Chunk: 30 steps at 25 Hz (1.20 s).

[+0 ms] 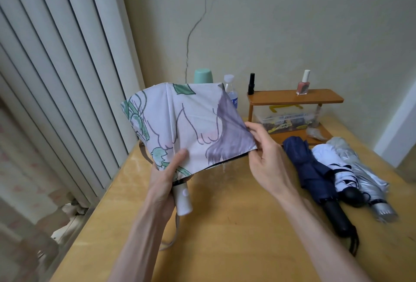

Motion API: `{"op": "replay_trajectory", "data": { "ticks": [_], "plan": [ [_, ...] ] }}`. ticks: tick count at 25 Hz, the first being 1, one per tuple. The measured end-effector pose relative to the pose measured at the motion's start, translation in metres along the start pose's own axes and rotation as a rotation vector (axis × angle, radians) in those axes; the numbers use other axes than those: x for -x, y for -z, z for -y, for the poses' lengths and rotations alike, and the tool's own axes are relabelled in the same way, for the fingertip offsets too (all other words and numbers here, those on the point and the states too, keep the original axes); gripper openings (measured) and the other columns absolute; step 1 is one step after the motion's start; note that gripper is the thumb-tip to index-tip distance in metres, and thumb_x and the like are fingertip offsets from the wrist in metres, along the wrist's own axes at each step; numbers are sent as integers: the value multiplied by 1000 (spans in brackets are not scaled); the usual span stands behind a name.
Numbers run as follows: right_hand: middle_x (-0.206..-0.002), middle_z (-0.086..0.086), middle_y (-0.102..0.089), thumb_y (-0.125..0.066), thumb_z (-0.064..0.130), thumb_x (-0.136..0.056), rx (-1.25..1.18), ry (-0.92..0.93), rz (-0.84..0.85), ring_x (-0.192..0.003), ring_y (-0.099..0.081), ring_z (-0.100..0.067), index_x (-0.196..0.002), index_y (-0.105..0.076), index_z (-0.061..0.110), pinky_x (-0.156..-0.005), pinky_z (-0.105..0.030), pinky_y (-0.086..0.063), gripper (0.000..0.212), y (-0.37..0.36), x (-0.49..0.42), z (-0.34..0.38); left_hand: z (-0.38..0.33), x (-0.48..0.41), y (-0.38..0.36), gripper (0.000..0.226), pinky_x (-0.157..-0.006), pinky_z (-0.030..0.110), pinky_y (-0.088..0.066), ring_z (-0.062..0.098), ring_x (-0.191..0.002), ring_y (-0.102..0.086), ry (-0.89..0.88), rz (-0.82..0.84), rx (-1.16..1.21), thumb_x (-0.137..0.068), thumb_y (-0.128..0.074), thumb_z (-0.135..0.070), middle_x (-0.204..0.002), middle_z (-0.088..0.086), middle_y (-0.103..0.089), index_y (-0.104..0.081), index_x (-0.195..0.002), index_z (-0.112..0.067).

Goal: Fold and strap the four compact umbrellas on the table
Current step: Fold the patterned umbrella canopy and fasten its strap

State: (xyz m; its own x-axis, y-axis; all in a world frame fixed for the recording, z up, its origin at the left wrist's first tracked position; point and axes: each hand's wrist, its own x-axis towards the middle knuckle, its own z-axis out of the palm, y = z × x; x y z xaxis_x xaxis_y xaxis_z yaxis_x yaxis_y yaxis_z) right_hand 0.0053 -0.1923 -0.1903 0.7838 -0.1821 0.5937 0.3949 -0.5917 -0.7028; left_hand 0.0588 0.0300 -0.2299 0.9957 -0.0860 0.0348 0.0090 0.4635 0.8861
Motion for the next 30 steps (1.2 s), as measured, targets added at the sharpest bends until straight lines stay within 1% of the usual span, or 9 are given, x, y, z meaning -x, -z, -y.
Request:
{"op": "replay_trajectory", "data": {
  "ticks": [4, 7, 9, 13, 17, 21, 25, 27, 30],
  "plan": [
    [-105, -3, -76, -61, -8, -87, 336, 33, -88, -80, -67, -18, -145, -52, 15, -54, -22, -40, 63, -6, 5, -3, 9, -2, -5, 45, -66, 28, -61, 19, -81, -75, -27, -27, -50, -72, -87, -11, -100, 8, -79, -71, -114, -13],
    [-140, 22, -56, -77, 5, -86, -43, -181, 365, -109, -55, 21, -163, -28, 26, -91, -2, -44, 94, 16, -4, -3, 12, -4, -2, 59, -71, 29, -61, 22, -88, -76, -75, -29, -120, -67, -86, -14, -104, 10, -80, -68, -123, -8],
    [-157, 24, -38, -82, 27, -85, -249, -305, 542, -136, -42, 14, -165, -21, 42, -114, -19, -38, 101, 35, -12, -1, 11, -5, 6, 66, -69, 28, -60, 22, -88, -77, -95, -10, -190, -65, -88, -15, -104, 9, -80, -65, -127, -6],
    [-134, 12, -65, -72, 30, -100, -387, -294, 138, -119, -65, 4, -149, -52, 36, -92, -12, -51, 53, 34, -19, 9, 5, -8, 28, 78, -76, 36, -63, 35, -98, -77, -70, 141, -356, -57, -95, -27, -109, 14, -79, -67, -126, -7],
    [-102, 2, -74, -76, 21, -96, -285, -194, 141, -96, -72, -14, -104, -73, 15, -89, -31, -56, 11, 35, -22, 3, -5, -2, 36, 77, -80, 36, -63, 32, -100, -77, -41, 278, -460, -54, -94, -33, -110, 12, -80, -68, -123, -10],
    [-88, -6, -78, -84, 37, -85, -104, -263, 446, -83, -72, -19, -83, -75, 11, -83, -31, -51, 27, 61, -24, 1, -16, -1, 45, 80, -83, 35, -63, 32, -106, -77, -12, 361, -487, -60, -96, -21, -117, 11, -79, -61, -131, -8],
    [-83, -6, -79, -86, 17, -82, -60, -308, 294, -81, -79, -16, -86, -68, 8, -88, -37, -58, 21, 89, -25, 0, -16, 1, 48, 78, -80, 33, -63, 31, -105, -77, -12, 352, -466, -59, -95, -21, -116, 11, -79, -62, -129, -9],
    [-96, -5, -79, -86, 19, -82, -186, -325, 219, -90, -79, -22, -99, -67, 11, -89, -41, -62, 26, 91, -24, -1, -15, -1, 48, 82, -86, 44, -63, 38, -107, -75, -33, 299, -458, -56, -94, -31, -115, 14, -78, -65, -128, -9],
    [-122, 1, -76, -87, 56, -71, -364, -489, 323, -109, -75, -17, -134, -62, 21, -95, -41, -59, 76, 59, -19, 7, -14, -3, 46, 79, -93, 51, -60, 42, -110, -73, -47, 292, -446, -55, -95, -32, -116, 17, -78, -67, -126, -10]
  ]
}}
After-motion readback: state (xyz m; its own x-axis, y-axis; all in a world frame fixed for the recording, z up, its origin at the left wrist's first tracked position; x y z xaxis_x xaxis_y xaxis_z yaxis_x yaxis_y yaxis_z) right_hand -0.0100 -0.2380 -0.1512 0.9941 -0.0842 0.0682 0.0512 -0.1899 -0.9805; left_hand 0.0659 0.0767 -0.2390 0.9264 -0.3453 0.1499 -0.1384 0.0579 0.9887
